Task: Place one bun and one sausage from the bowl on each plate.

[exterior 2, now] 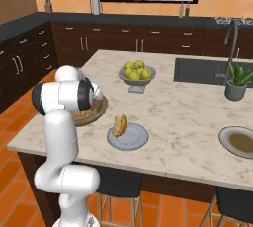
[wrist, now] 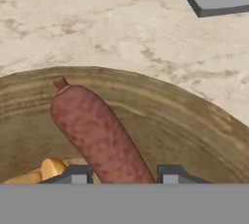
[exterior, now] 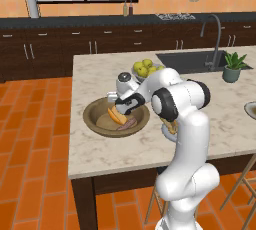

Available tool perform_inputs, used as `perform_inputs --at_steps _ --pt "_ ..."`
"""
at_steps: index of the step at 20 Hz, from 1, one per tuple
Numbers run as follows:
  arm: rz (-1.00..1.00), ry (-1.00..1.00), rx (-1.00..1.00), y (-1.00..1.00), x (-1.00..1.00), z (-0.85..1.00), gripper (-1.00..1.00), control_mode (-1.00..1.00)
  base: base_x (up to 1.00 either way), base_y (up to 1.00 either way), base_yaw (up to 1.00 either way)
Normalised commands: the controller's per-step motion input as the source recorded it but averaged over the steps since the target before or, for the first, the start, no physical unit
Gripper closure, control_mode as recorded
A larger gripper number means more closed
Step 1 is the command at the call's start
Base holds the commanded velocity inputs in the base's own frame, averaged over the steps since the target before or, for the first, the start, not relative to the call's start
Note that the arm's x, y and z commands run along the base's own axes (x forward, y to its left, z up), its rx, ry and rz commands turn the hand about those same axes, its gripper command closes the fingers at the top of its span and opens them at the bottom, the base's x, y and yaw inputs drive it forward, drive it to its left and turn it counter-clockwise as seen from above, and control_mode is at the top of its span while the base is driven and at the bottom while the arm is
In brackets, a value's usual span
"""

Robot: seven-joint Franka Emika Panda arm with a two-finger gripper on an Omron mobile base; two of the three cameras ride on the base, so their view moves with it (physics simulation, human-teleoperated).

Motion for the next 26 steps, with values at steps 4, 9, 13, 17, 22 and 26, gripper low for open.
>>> perform_inputs --at_steps 4,9,13,17,22,26 --pt "0.00 0.01 0.00 -0.40 -0.78 1.00 1.00 -1.00 0.00 0.00 0.00" --pt "0.00 0.00 0.06 -1.00 -0.95 0.80 1.00 -1.00 0.00 0.00 0.00" --pt "0.00 0.03 0.17 -1.00 -0.96 0.43 1.00 -1.00 0.00 0.00 0.00" --pt "0.00 0.11 0.11 -1.00 -0.52 0.26 1.00 -1.00 0.00 0.00 0.00" --pt "0.00 0.00 0.01 -0.97 0.00 -0.08 1.00 -1.00 0.00 0.00 0.00" --pt "0.00 0.02 -0.03 -0.66 -0.14 -0.54 1.00 -1.00 0.00 0.00 0.00"
